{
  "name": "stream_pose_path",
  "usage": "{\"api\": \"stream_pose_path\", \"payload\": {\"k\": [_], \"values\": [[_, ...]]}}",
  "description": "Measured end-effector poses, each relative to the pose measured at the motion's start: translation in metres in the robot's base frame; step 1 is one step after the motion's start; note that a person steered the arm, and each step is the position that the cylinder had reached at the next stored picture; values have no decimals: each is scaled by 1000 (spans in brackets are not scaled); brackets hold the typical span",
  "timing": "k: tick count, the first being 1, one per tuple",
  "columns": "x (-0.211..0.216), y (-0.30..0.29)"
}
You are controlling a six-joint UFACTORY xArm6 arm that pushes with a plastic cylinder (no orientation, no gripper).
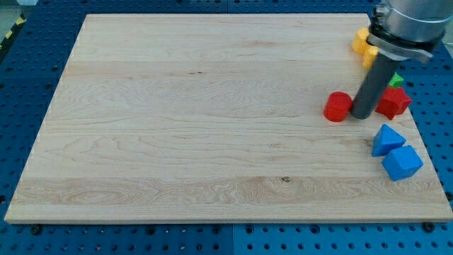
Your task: Move the red star to the red circle
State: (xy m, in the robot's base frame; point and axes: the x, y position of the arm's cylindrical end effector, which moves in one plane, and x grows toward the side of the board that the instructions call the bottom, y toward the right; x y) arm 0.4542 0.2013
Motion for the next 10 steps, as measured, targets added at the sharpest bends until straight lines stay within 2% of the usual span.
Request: {"api": "stream_pose_path", "payload": {"k": [2,3,8,10], "values": [[0,-69],[0,-86],[1,21],[23,46]]}}
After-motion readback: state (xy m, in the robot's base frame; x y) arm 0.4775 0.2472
